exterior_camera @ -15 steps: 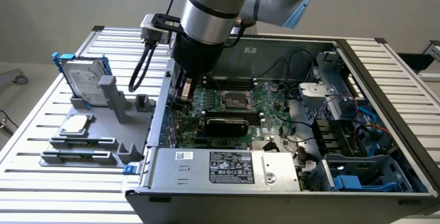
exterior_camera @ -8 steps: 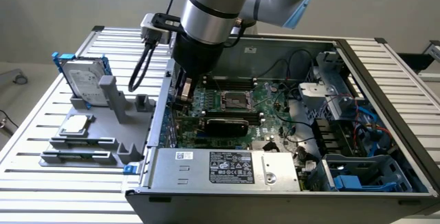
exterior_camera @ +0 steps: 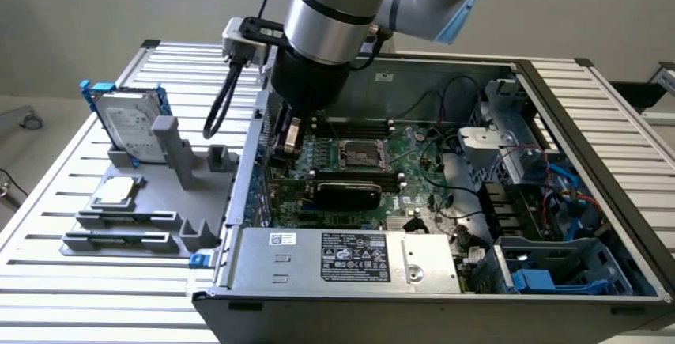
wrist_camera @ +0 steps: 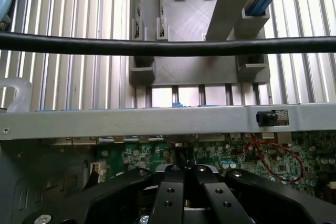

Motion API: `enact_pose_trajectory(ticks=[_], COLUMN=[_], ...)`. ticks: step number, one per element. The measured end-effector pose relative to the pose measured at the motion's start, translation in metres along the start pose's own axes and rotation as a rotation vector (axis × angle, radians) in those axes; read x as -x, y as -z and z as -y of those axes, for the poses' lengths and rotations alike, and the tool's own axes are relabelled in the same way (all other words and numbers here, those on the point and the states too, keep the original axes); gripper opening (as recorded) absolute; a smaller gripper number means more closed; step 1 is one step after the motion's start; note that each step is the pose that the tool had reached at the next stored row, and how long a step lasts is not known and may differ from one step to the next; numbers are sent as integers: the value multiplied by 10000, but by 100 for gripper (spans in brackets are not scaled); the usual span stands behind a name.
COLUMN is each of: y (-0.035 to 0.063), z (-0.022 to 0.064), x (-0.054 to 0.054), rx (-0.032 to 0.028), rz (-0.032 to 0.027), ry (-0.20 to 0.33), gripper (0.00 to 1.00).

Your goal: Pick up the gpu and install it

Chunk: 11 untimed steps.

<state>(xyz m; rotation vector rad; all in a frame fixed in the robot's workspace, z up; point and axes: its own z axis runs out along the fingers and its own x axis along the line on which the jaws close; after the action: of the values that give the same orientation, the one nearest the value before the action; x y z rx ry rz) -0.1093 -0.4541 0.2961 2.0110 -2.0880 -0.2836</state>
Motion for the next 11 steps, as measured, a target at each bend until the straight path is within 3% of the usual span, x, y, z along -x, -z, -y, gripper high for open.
enact_pose_trajectory(ticks=[2,6,9,11], y=[2,6,8,11], z=[8,19,28,36], x=[1,1,1,1], rx=[-83,-400,-685,-914], rz=[-18,-53,-67,-72], ry=[-7,-28,-41,-51], gripper=[11,11,11,11])
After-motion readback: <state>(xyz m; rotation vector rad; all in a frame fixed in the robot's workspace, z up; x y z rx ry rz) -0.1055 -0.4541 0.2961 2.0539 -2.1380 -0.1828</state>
